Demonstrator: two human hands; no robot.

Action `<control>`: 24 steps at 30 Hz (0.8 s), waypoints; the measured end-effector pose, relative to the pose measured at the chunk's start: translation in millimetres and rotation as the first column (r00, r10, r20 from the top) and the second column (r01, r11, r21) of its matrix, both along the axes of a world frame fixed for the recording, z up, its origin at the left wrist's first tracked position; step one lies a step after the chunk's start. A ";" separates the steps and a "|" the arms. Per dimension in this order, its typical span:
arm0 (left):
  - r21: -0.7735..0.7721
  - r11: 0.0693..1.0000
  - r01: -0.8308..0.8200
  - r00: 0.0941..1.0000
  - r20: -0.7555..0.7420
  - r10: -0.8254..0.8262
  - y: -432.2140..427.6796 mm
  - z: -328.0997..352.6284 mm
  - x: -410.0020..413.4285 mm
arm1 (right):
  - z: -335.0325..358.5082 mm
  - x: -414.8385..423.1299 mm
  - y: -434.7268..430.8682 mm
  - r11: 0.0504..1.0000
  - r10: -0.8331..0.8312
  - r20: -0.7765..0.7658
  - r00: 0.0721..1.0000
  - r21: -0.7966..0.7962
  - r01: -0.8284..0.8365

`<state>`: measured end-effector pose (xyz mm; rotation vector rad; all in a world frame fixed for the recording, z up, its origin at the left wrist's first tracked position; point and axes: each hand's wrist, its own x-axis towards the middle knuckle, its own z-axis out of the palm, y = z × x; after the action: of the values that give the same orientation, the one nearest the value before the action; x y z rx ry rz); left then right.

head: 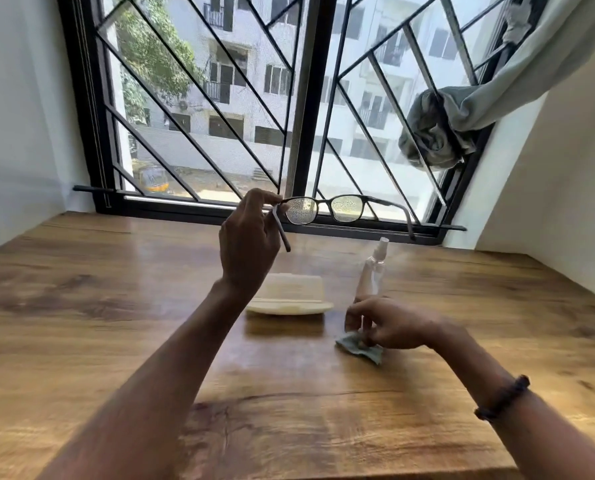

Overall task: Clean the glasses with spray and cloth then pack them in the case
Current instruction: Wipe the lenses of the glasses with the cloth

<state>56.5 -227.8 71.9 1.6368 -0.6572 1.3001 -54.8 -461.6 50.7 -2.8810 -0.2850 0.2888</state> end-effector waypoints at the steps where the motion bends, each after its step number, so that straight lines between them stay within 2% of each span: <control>1: -0.005 1.000 -0.002 1.000 -0.002 0.002 0.0 0.1 0.2 | -1.1 -0.4 -0.6 1.000 -0.011 0.025 1.000 0.003 0.011; 2: -0.008 1.000 -0.004 1.000 -0.005 0.004 -0.5 0.1 0.3 | -2.7 -1.5 -2.6 0.999 -0.018 0.035 0.999 0.052 0.016; 4: -0.014 1.000 -0.008 1.000 -0.009 0.008 -0.7 0.2 -0.3 | -1.6 -7.4 -3.3 0.949 -0.021 -0.004 1.000 0.316 0.022; 6: -0.016 1.000 -0.009 1.000 -0.002 0.009 -1.8 0.7 0.4 | 2.5 -15.5 -3.9 0.772 -0.024 -0.048 0.999 0.633 0.049; 8: -0.017 1.000 -0.006 1.000 -0.002 0.006 -0.2 -0.9 0.5 | 8.5 -21.9 0.2 0.605 -0.045 -0.046 0.998 0.794 0.064; 12: -0.013 0.999 -0.031 0.999 -0.012 0.031 1.3 -0.2 1.1 | 23.4 -18.5 12.6 0.431 -0.079 0.010 0.997 0.902 0.025; 19: -0.017 0.999 -0.037 0.999 -0.028 0.037 2.7 0.0 2.5 | 42.4 -19.6 43.9 0.280 -0.158 0.123 0.980 0.957 -0.075; 24: 0.000 0.999 -0.036 0.999 -0.016 0.036 1.7 -2.4 4.3 | 57.4 -24.3 62.2 0.155 -0.232 0.150 0.961 0.981 -0.116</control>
<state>60.8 -226.0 69.5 1.6637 -0.6203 1.3111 -79.1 -399.5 108.2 -1.5007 -0.2527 -0.2776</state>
